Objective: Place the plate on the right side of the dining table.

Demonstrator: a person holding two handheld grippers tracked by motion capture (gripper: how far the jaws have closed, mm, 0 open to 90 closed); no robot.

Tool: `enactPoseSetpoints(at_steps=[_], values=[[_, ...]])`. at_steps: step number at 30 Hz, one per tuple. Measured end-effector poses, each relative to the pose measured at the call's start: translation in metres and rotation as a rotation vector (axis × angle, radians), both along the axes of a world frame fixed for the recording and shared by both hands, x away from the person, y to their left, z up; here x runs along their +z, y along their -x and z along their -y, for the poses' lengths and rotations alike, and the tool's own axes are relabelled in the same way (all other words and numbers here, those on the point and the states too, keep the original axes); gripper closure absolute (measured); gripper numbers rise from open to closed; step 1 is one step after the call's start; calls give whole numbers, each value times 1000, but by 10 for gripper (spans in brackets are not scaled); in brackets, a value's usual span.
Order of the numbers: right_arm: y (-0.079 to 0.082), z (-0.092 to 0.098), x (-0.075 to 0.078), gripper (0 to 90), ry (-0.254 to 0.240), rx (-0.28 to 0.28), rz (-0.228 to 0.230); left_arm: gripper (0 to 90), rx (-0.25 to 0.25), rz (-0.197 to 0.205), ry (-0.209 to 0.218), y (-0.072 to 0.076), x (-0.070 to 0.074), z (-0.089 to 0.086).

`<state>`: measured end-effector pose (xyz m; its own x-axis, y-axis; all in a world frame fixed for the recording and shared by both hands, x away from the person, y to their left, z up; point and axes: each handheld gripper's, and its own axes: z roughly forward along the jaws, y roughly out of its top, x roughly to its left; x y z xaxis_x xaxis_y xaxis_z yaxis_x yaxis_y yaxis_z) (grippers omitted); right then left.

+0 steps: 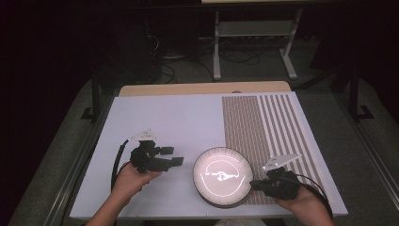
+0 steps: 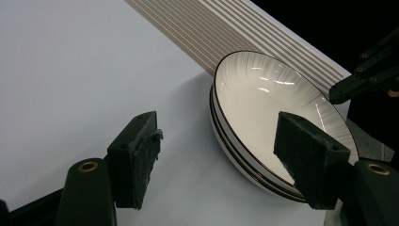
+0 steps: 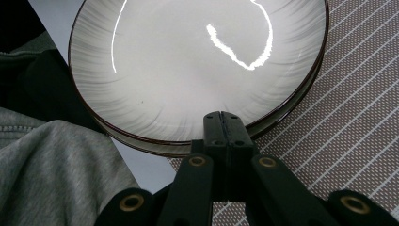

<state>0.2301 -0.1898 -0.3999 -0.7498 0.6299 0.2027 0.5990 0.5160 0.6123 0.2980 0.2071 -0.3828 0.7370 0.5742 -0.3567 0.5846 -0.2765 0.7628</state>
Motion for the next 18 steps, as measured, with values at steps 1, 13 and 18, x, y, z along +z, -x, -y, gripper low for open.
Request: enactPoseSetpoints(at_steps=[1,13,18], values=[[0,0,0,893,-1,0,2,307,2,0,-1,0,0,0],[-4,-5,-1,893,5,-1,2,315,6,-6,-33,2,0,8],[-5,-6,-2,893,5,1,6,336,4,-19,-40,4,-1,14]])
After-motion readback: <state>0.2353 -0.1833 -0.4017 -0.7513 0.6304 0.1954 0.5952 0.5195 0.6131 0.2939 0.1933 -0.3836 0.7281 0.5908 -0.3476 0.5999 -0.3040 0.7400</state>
